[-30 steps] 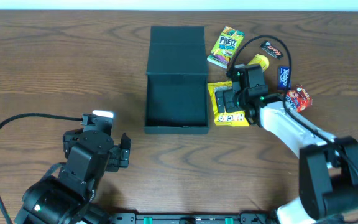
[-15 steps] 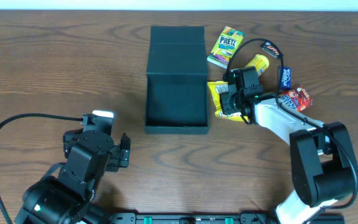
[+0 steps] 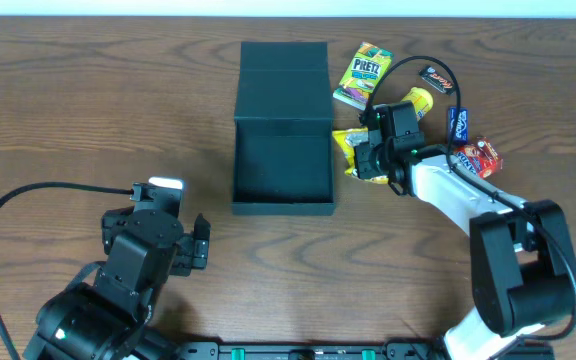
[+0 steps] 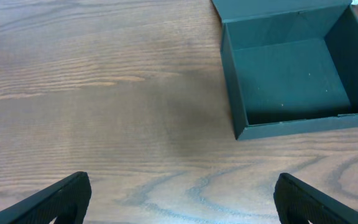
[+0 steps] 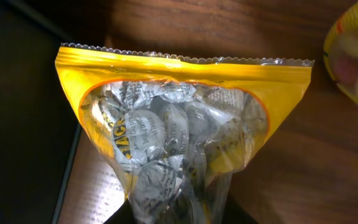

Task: Pack container
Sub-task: 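Reach right gripper to the yellow candy bag and grasp it, then carry the yellow bag with right gripper into the black box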

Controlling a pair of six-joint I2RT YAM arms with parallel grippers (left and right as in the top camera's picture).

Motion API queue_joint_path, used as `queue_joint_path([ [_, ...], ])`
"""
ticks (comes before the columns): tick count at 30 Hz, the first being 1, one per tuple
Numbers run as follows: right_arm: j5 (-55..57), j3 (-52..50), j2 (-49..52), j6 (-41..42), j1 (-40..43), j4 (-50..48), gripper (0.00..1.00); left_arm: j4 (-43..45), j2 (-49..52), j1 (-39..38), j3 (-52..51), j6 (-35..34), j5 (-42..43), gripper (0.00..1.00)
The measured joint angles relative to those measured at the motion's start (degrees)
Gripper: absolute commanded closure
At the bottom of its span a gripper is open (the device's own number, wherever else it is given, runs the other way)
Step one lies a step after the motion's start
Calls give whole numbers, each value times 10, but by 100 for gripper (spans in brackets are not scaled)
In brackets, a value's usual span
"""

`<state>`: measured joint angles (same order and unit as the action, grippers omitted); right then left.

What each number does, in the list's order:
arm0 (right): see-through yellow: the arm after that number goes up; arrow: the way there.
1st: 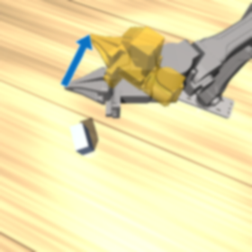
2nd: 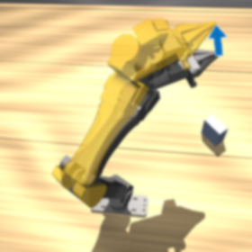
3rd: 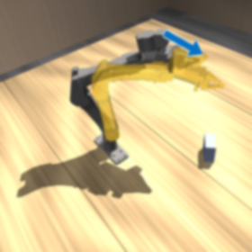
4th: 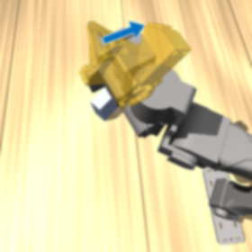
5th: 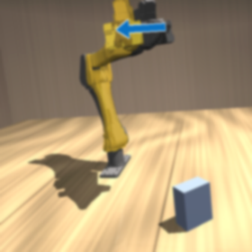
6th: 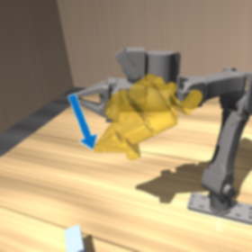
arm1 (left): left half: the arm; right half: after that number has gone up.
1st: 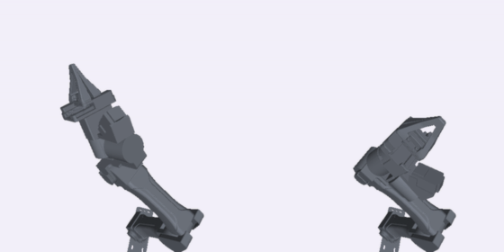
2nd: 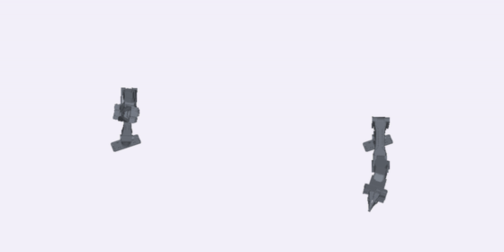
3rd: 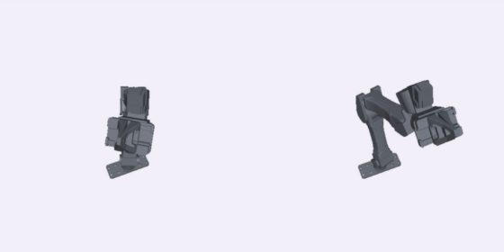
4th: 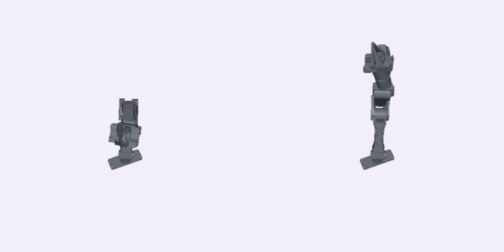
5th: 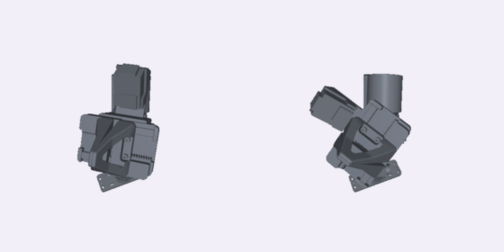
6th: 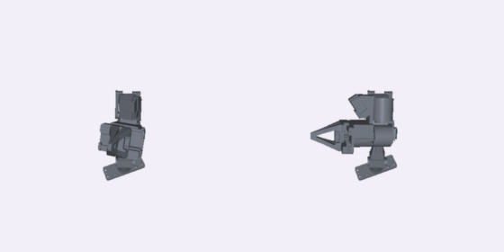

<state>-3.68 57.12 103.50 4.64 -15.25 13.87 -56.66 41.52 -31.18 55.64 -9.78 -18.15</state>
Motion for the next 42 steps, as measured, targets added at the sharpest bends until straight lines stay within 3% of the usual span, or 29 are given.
queue_joint_path([
  [10,3,23,-128,49,-1,42,99,0,0,0,0,0,0,5],
  [17,5,42,-205,177,-37,17,99,0,0,0,0,0,0,5],
  [27,80,42,-150,380,-178,-11,99,0,0,0,0,0,0,5],
  [34,162,42,-65,428,-278,-82,98,0,0,0,0,0,0,5],
  [42,182,42,-12,436,-294,-96,98,0,0,0,0,0,0,5],
])
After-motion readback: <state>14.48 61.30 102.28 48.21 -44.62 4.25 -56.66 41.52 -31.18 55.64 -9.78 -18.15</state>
